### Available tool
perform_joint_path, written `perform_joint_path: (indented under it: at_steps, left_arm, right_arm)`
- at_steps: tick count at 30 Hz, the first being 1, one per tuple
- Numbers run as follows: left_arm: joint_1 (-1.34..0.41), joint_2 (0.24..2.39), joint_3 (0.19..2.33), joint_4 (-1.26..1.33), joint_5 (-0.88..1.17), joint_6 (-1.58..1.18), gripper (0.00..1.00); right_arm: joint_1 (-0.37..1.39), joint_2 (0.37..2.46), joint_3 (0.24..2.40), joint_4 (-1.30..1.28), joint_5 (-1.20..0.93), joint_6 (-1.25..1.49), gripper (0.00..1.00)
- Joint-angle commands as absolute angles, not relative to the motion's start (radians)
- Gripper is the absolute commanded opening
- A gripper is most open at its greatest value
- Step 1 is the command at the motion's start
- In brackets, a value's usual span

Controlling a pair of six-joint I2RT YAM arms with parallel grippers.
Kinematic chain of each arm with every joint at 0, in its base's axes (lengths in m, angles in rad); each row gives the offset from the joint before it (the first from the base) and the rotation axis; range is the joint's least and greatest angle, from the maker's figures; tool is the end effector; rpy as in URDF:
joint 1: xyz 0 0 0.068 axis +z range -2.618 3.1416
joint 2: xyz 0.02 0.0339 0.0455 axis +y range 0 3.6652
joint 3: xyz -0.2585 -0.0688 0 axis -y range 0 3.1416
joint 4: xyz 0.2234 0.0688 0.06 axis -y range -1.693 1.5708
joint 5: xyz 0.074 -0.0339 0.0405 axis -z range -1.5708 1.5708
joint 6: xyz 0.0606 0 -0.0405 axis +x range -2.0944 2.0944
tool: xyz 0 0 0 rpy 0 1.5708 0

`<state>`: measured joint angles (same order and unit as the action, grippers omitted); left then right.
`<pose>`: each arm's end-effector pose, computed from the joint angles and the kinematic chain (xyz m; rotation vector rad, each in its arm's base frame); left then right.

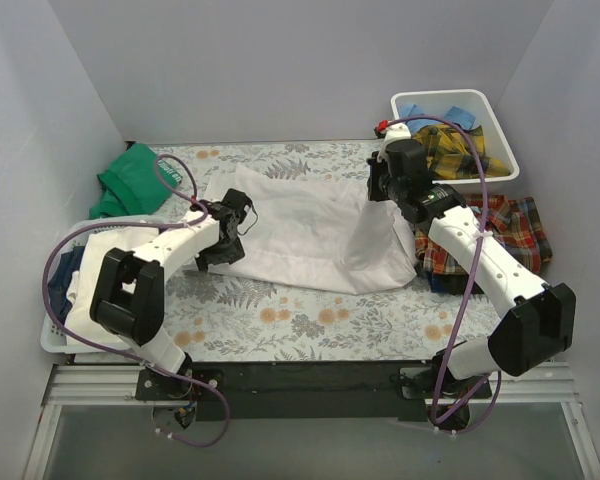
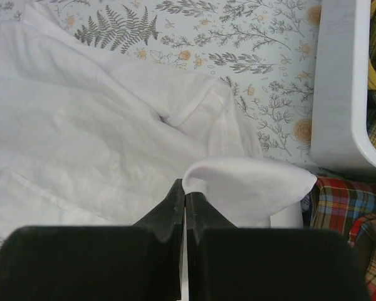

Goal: Fold and stack the long sleeve shirts
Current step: Fold the shirt

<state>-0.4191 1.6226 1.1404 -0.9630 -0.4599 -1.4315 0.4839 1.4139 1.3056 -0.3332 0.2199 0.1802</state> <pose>0.2623 -0.0874 0.1939 -1.3388 2.3333 0.2437 0.2970 0.1412 0.3474 -0.1644 2.0001 0.2044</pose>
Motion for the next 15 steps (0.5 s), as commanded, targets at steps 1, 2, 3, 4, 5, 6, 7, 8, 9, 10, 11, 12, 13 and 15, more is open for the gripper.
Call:
perform_joint_path:
  at_steps: [1,2,3,4,5,6,7,8,9,10,11,12,13,15]
  left_arm:
    - [-0.399,1.626,1.130,-0.885,-0.425,-1.450,0.64]
    - [-0.394,1.644,1.135,-0.874,-0.423,-1.448,0.62]
    - [-0.387,1.672,1.140,-0.862,-0.419,-1.439,0.60]
    - [-0.385,1.686,1.144,-0.850,-0.414,-1.437,0.57]
    - [-0.382,1.696,1.150,-0.842,-0.413,-1.434,0.51]
    - [-0.379,1.704,1.150,-0.833,-0.414,-1.428,0.44]
    - [-0.376,1.718,1.149,-0.819,-0.416,-1.421,0.38]
    - [-0.373,1.724,1.152,-0.815,-0.419,-1.416,0.33]
    - [-0.367,1.730,1.154,-0.813,-0.422,-1.413,0.22]
    - [-0.364,1.738,1.157,-0.816,-0.426,-1.405,0.17]
    - [-0.361,1.738,1.161,-0.816,-0.437,-1.402,0.11]
    - [-0.354,1.738,1.167,-0.821,-0.443,-1.401,0.02]
    - [-0.351,1.730,1.172,-0.830,-0.449,-1.394,0.00]
    - [-0.339,1.720,1.193,-0.838,-0.468,-1.388,0.00]
  right_arm:
    - [0.479,1.407,1.315,-0.291,0.190,0.199,0.01]
    - [0.479,1.407,1.316,-0.291,0.189,0.198,0.01]
    - [0.477,1.407,1.316,-0.291,0.189,0.199,0.01]
    - [0.479,1.408,1.319,-0.293,0.187,0.199,0.01]
    - [0.476,1.408,1.321,-0.295,0.186,0.198,0.01]
    - [0.476,1.410,1.322,-0.301,0.187,0.199,0.01]
    - [0.476,1.407,1.324,-0.301,0.187,0.199,0.01]
    - [0.476,1.405,1.322,-0.301,0.189,0.198,0.01]
    - [0.474,1.405,1.322,-0.304,0.190,0.199,0.01]
    - [0.474,1.402,1.324,-0.302,0.192,0.199,0.01]
    - [0.472,1.401,1.321,-0.304,0.193,0.198,0.01]
    - [0.472,1.399,1.321,-0.308,0.196,0.199,0.01]
    - [0.471,1.393,1.321,-0.308,0.195,0.199,0.01]
    - [0.469,1.387,1.315,-0.308,0.196,0.201,0.01]
